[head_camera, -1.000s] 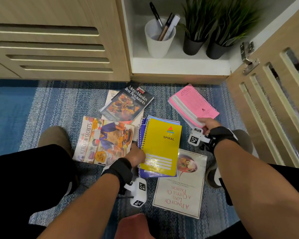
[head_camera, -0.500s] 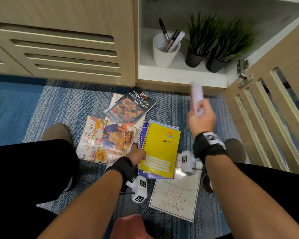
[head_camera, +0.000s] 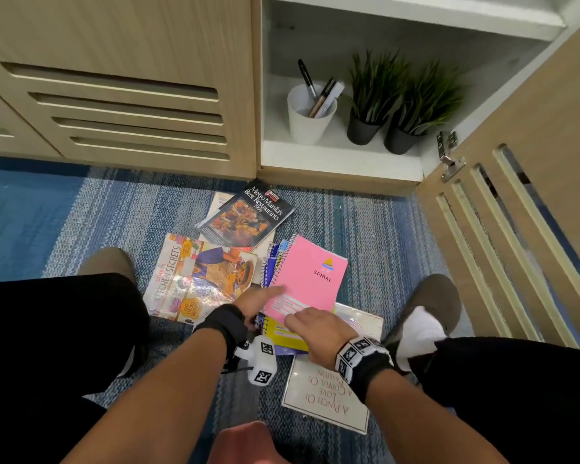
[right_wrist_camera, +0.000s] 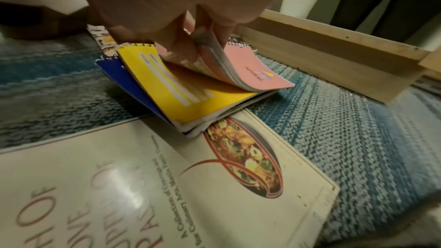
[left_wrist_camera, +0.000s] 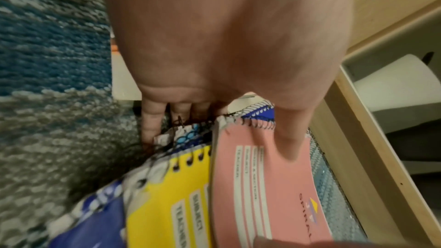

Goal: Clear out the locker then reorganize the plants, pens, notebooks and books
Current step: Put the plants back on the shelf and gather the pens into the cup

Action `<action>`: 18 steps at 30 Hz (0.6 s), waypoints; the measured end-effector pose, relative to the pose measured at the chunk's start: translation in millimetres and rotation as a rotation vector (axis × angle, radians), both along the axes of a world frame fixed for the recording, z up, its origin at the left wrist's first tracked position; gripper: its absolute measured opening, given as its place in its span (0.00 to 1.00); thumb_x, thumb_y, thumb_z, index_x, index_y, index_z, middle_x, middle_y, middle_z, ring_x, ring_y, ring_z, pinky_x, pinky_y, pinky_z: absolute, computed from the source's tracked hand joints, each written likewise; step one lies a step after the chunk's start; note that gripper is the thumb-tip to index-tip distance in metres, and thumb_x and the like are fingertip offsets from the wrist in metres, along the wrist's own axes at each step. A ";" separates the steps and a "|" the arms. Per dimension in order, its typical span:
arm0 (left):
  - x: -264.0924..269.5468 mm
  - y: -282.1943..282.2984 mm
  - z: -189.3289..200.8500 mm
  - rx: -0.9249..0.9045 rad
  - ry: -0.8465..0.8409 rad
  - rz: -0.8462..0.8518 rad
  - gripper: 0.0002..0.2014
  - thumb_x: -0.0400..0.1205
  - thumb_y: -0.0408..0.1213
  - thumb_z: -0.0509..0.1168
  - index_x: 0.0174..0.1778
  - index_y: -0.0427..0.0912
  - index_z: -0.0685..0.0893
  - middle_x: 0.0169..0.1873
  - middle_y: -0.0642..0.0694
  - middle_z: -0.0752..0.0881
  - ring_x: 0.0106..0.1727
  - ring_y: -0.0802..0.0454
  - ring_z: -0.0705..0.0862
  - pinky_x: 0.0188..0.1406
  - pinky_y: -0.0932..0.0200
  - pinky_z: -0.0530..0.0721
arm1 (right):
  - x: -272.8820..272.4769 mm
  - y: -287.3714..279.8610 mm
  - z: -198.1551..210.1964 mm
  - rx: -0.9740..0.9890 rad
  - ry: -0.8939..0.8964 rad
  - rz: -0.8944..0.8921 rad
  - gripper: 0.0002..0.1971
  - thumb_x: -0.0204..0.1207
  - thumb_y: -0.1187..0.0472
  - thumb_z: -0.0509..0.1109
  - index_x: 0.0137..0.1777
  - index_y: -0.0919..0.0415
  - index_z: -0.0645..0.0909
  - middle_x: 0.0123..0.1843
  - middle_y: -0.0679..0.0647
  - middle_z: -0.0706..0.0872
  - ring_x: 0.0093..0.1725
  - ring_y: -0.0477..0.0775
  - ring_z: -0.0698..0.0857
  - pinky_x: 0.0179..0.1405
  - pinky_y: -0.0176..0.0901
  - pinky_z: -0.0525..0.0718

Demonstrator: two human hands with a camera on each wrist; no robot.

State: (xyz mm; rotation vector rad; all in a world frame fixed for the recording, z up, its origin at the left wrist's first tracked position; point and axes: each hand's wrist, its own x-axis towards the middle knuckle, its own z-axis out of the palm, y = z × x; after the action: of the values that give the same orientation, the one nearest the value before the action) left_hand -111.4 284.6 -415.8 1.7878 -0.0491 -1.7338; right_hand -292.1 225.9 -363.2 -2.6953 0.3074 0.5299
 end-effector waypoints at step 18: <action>8.2 -70.5 82.1 -0.488 -0.141 0.048 0.35 0.60 0.07 0.65 0.55 0.47 0.85 0.46 0.38 0.89 0.43 0.39 0.84 0.35 0.51 0.84 | -16.9 -108.7 28.1 1.595 -0.546 -1.627 0.13 0.71 0.77 0.59 0.40 0.65 0.85 0.40 0.60 0.89 0.41 0.62 0.88 0.47 0.52 0.88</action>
State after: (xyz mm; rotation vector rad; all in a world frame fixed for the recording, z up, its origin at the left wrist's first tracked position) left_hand -103.2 214.1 -333.6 1.5249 -0.4465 -1.4071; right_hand -309.0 117.2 -335.2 -0.4799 1.0590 -0.3917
